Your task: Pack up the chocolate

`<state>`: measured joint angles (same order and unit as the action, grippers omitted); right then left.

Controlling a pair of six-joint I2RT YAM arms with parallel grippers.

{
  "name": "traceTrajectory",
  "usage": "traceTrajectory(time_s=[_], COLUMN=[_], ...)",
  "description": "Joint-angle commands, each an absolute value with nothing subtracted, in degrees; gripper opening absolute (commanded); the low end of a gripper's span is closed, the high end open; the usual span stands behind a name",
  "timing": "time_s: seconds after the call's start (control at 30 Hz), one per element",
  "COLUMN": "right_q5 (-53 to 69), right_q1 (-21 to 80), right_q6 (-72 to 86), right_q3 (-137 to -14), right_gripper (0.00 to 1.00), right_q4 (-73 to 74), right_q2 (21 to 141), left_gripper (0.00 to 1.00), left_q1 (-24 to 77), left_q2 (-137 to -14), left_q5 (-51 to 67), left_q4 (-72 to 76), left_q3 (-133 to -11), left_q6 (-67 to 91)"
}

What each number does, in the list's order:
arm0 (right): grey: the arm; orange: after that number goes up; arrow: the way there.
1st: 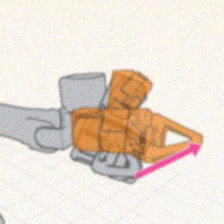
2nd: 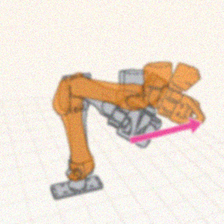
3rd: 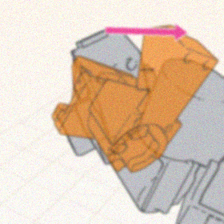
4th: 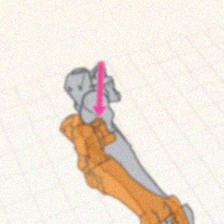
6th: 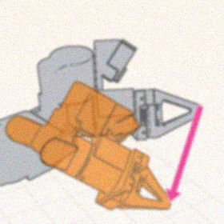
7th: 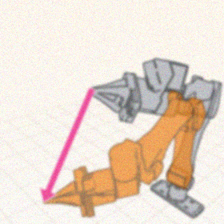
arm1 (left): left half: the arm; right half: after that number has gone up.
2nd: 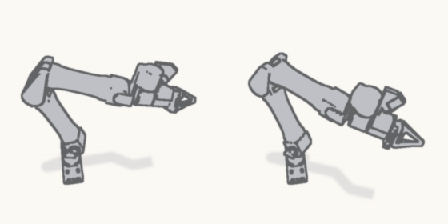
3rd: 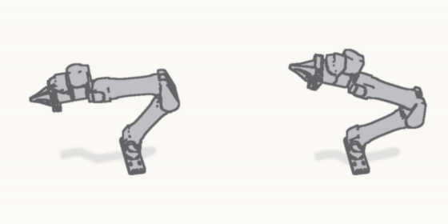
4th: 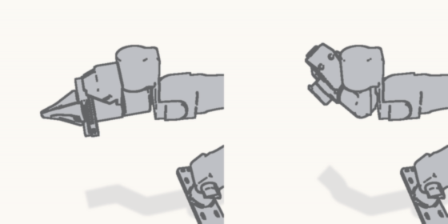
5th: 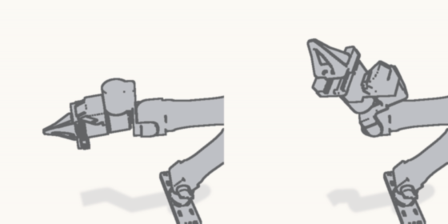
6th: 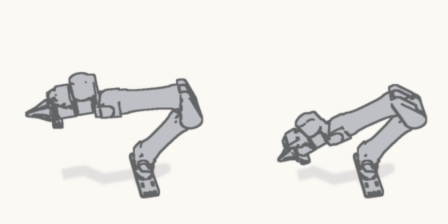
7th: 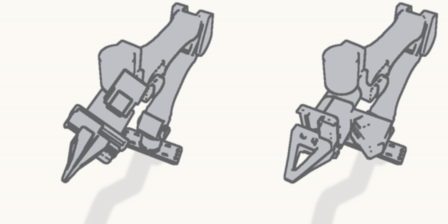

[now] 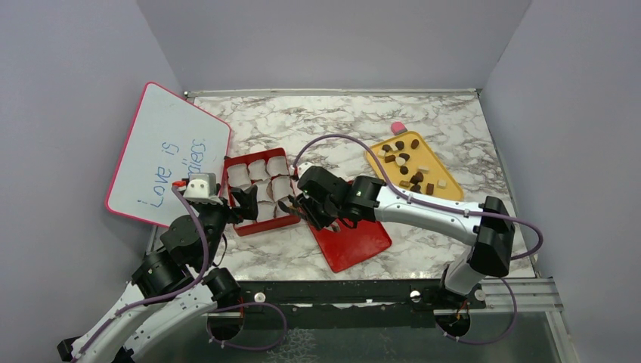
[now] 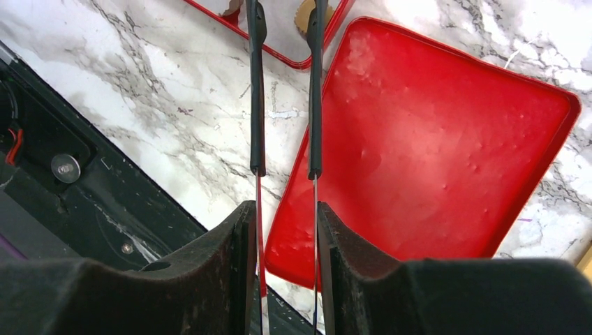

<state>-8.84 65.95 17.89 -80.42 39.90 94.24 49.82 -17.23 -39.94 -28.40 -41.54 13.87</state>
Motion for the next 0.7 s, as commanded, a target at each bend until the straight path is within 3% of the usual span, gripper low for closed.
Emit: traceTrajectory(time_s=[0.0,0.3,0.67], right_q5=[-12.45,-21.32,-23.89], right_q1=[66.48,65.76,60.19], right_q6=[17.74,18.62,21.99], right_q3=[-82.57,-83.67,-79.04], right_gripper=[0.38,0.38,0.37], right_q4=[40.28,44.18,47.94], right_q2=[90.69,87.07,83.56], left_gripper=[0.99,0.99,0.99], left_q1=[49.5,49.48,49.53], left_q2=[-17.85,-20.11,-26.35], left_q5=[-39.36,-37.12,-27.0], left_q4=[-27.12,-27.33,-28.29], left_q3=[-41.02,-41.59,-43.88], left_q6=[13.25,12.55,16.83])
